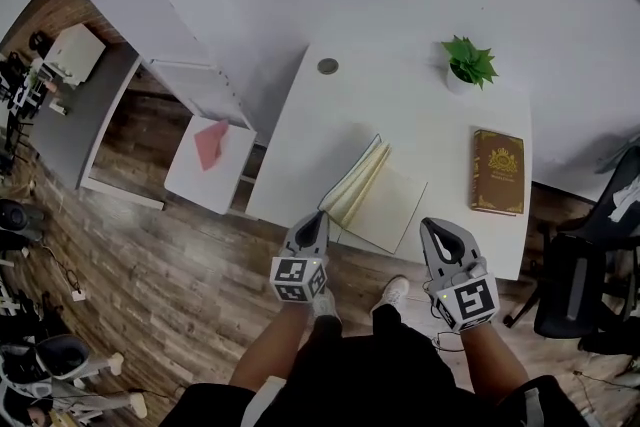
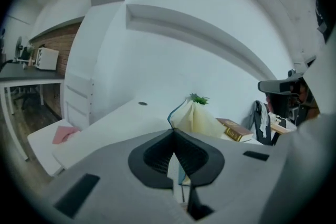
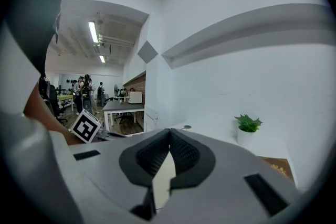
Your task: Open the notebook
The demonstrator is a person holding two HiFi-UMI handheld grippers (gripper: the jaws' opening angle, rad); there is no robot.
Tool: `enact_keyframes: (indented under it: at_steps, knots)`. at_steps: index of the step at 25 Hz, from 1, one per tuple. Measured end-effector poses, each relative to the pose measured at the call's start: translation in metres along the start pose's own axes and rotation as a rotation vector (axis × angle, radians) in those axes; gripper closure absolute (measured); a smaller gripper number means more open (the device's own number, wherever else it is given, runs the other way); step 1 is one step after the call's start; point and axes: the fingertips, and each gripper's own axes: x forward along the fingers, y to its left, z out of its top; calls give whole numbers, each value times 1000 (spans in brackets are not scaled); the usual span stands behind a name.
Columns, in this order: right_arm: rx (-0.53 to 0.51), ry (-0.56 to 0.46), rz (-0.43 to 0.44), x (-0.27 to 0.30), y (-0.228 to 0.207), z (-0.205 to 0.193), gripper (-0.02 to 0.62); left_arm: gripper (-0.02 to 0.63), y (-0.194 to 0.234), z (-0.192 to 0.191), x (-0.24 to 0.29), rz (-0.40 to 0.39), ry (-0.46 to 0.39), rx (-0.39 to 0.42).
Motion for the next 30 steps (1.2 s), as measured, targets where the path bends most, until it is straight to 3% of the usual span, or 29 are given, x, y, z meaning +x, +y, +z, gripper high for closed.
enact_keyframes:
  at_steps: [6,10,15,19,22,30]
  knots:
    - [-1,3,-14,7,7,3,594,601,52,-27,4,93,88,-38]
    - [4,8,-20,13,12,5,594,601,62,-58,-1,105,182,-54]
    - [17,13,-29,17,15,2,594,600,60,-84,-6,134,248,-13]
    - [21,4,-33,19,17,3,594,561,67,-91,-9,173,300,73]
    - [25,-10,-41,18,17,6,594,474,70,-77,-16,186,255,112]
    - [26,-47,-68,10,13,16,594,466,24,15,-27,105,22,151]
